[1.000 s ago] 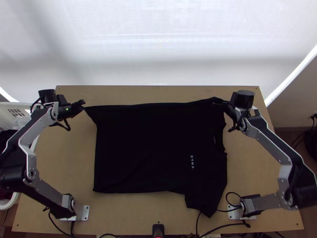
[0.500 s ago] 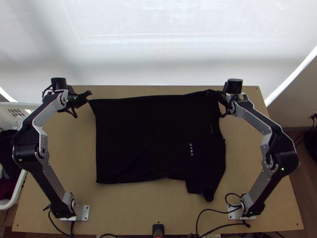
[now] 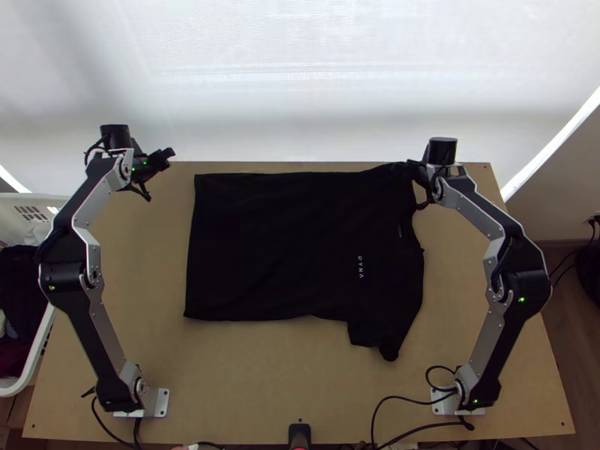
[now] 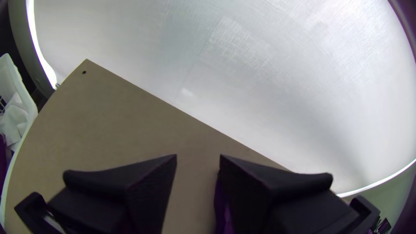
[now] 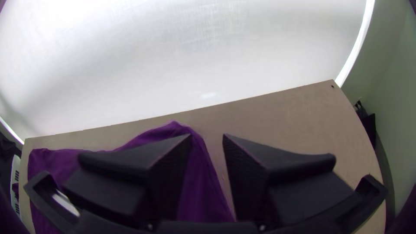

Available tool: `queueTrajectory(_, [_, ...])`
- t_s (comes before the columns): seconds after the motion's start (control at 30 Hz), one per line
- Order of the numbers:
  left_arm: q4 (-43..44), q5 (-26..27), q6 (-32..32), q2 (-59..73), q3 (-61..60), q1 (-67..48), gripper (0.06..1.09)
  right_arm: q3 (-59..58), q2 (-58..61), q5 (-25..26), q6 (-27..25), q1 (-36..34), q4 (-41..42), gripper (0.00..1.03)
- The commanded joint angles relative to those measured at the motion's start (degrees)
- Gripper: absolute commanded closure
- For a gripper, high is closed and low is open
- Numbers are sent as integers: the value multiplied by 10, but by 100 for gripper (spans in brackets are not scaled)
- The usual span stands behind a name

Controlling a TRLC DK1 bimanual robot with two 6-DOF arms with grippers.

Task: Fold the t-shirt

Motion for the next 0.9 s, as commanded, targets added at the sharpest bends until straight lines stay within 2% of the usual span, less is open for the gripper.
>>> queueTrajectory(0.0, [-16, -2, 19, -12, 5, -3, 13, 32, -1, 6, 14, -5, -42, 21])
queueTrajectory(0.03, [-24, -2, 25, -22, 1, -3, 12, 30, -13, 6, 14, -5, -52, 2])
queueTrajectory(0.2, [-28, 3, 44, -128, -63, -2, 12, -3, -119, 3, 15, -2, -96, 3])
queueTrajectory(0.3, [-30, 3, 74, -201, -109, -3, 12, -27, -187, -19, 29, -5, -139, 3])
queueTrajectory(0.53, [-93, 14, 91, -337, -175, -3, 11, -56, -301, -47, 104, -23, -355, 4])
queueTrajectory(0.6, [-106, 14, 94, -364, -191, -8, 11, -78, -325, -50, 106, -24, -402, 4])
queueTrajectory(0.67, [-111, 14, 95, -391, -208, -14, 11, -120, -362, -52, 103, -22, -417, 4])
queueTrajectory(0.87, [-117, 14, 98, -447, -247, -39, 11, -261, -464, -117, 94, -24, -418, 4])
